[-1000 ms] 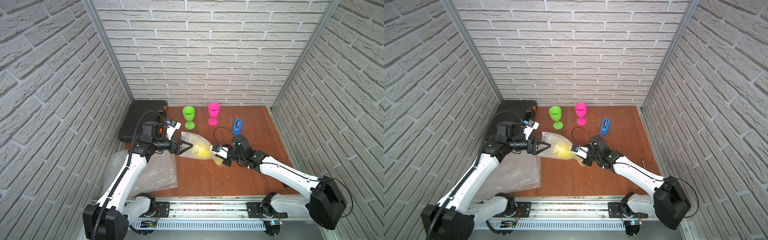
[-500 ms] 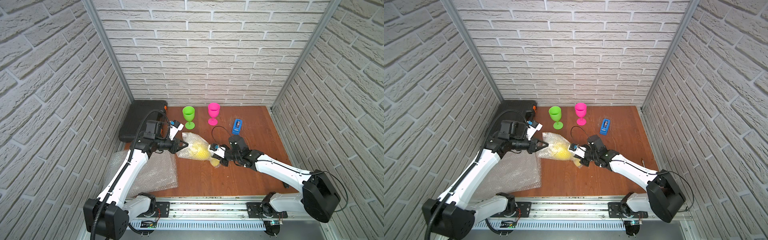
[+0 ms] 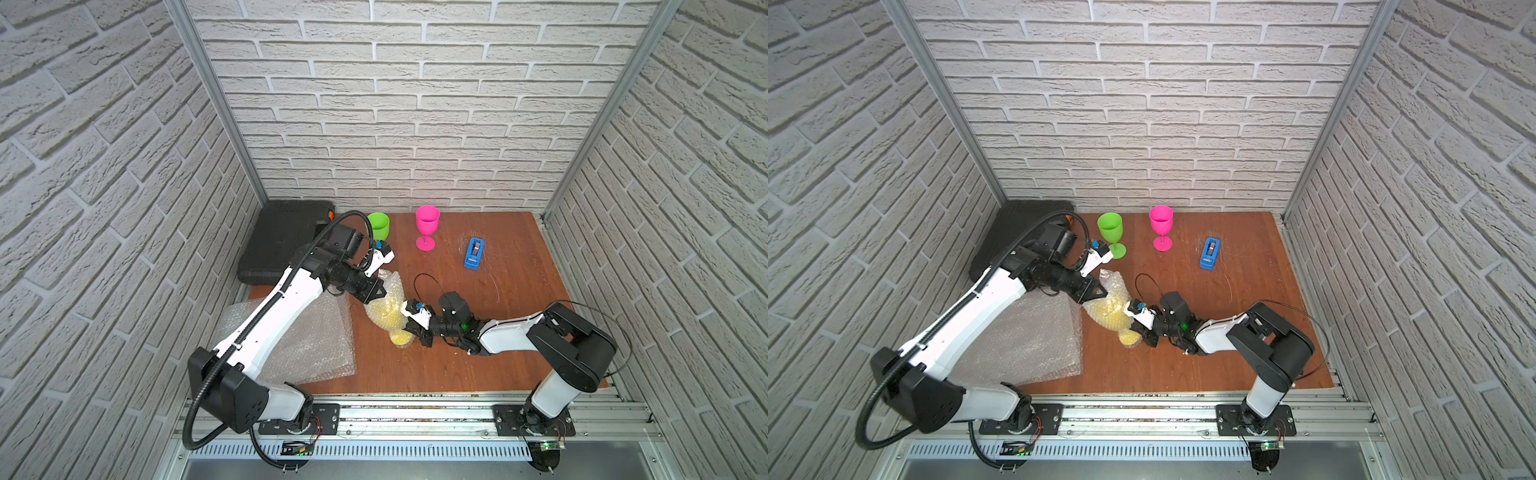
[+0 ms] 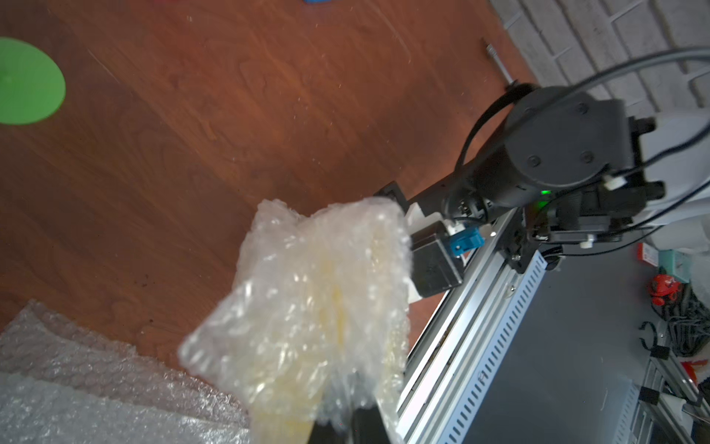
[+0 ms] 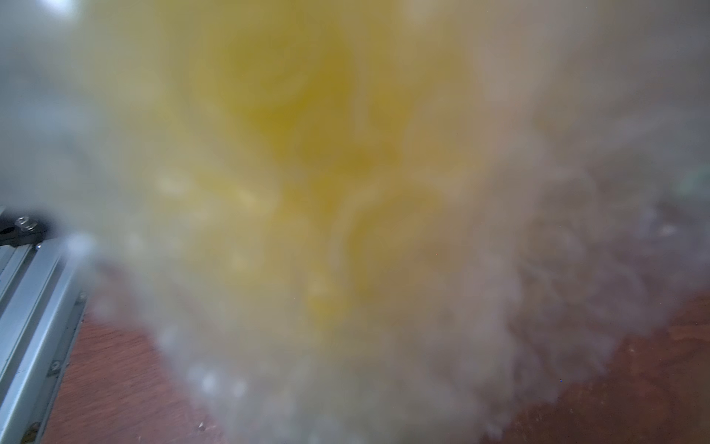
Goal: Wrap wine glasses in bubble wrap
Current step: Wrap the wine glass in bubble wrap.
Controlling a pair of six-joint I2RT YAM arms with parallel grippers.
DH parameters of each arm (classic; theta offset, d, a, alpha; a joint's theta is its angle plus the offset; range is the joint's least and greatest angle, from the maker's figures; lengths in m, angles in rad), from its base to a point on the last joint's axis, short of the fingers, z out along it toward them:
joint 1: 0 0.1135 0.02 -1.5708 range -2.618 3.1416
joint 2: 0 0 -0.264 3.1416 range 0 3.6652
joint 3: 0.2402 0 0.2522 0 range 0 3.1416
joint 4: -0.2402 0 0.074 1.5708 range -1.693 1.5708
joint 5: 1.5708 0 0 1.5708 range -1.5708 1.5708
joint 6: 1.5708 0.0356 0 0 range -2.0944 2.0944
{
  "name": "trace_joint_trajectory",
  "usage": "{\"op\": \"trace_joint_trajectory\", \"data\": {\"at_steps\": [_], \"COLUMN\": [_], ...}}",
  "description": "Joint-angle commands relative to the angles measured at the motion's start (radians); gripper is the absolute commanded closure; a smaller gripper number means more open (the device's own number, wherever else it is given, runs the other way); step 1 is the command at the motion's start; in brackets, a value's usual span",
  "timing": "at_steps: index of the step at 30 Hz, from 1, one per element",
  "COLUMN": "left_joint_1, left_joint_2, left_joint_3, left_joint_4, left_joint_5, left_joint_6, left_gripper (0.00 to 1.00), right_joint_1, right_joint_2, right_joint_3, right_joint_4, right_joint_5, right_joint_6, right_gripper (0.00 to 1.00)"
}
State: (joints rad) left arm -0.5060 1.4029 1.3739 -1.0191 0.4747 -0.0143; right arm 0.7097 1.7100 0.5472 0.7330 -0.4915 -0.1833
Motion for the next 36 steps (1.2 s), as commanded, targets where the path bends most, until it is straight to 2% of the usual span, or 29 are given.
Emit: {"op": "trace_joint_trajectory", "data": {"at_steps": [1, 8, 14, 17, 19, 20, 24, 28, 36], "left_joint_1": [-0.024, -0.094, -0.162, -0.207, -0.226, -0.233, -0.263, -0.266, -0.240], "left_joint_2": [0.054, 0.228, 0.370, 0.428, 0.447, 0.452, 0.440, 0.369, 0.216], "left_joint_3": [0.014, -0.007, -0.050, -0.068, -0.089, -0.098, -0.074, 0.028, 0.229], "left_joint_4": [-0.046, -0.016, 0.002, 0.005, 0.017, 0.019, -0.045, -0.120, -0.124], "left_joint_5": [-0.068, -0.102, -0.171, -0.215, -0.238, -0.236, -0.336, -0.444, -0.393], "left_joint_6": [-0.004, -0.031, -0.064, -0.080, -0.103, -0.110, -0.124, -0.138, -0.156], "left_gripper": [1.00, 1.00, 1.00, 0.93, 0.81, 0.79, 0.73, 0.56, 0.43], "right_joint_1": [0.002, -0.021, -0.031, -0.039, -0.042, -0.044, -0.049, -0.052, -0.053], "right_joint_2": [0.042, 0.179, 0.210, 0.206, 0.203, 0.201, 0.189, 0.179, 0.170], "right_joint_3": [-0.057, -0.124, -0.127, -0.126, -0.127, -0.128, -0.130, -0.132, -0.127], "right_joint_4": [0.239, 0.578, 0.635, 0.631, 0.621, 0.617, 0.590, 0.569, 0.534], "right_joint_5": [0.011, -0.011, -0.011, -0.010, -0.013, -0.012, -0.009, -0.012, -0.017], "right_joint_6": [0.038, 0.126, 0.146, 0.145, 0.143, 0.140, 0.134, 0.120, 0.114], "right_gripper": [0.97, 0.97, 0.97, 0.97, 0.97, 0.97, 0.97, 0.97, 0.97]}}
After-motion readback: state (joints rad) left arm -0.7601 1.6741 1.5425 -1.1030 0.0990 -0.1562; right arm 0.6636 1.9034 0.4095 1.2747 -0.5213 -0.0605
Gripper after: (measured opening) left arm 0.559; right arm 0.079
